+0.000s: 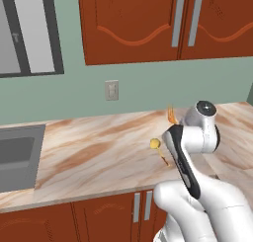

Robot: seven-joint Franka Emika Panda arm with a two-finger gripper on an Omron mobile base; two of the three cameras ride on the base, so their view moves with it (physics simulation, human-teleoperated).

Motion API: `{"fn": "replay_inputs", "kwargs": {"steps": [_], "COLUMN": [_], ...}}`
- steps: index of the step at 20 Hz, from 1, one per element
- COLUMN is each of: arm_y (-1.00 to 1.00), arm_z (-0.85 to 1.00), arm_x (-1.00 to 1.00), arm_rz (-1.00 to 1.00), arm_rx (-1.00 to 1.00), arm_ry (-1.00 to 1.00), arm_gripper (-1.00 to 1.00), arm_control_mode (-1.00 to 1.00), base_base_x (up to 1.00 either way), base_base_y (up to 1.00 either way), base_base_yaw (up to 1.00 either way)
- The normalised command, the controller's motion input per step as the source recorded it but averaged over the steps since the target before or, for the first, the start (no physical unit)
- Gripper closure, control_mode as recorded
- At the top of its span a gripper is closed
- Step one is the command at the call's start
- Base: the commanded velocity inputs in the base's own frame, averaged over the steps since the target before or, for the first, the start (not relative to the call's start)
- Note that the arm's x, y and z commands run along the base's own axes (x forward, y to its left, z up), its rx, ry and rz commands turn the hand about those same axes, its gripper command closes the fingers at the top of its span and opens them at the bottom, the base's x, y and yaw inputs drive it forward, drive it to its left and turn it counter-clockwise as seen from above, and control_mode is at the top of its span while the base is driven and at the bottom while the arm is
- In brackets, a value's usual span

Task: Take the fork and place it on the left side of the plate. Then take the spoon and place it on the right side of the plate. Make sure they're directly next to the plate.

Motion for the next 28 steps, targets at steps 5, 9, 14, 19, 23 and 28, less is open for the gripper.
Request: {"fn": "replay_inputs", "kwargs": {"steps": [5,9,14,19,23,28], "arm_y": [0.36,0.45,0.31,0.0,0.0,0.0], "arm_z": [0.86,0.1,0.01,0.0,0.0,0.0], "arm_x": [-0.14,-0.27,-0.23,0.0,0.0,0.0], "arm_rz": [0.01,0.02,0.02,0.0,0.0,0.0], "arm_rx": [0.0,0.0,-0.01,0.0,0.0,0.0], "arm_ry": [-0.07,-0.03,-0.05,0.0,0.0,0.0], "arm_gripper": [1.0,1.0,1.0,1.0,1.0,1.0], "arm_control_mode": [-1.0,-1.0,1.0,1.0,1.0,1.0], "base_base_x": [0.0,0.0,-0.2,-0.59,-0.41,-0.2], "base_base_y": [0.0,0.0,0.23,0.91,1.0,0.99], "base_base_yaw": [0.0,0.0,0.01,0.14,0.29,0.4]}}
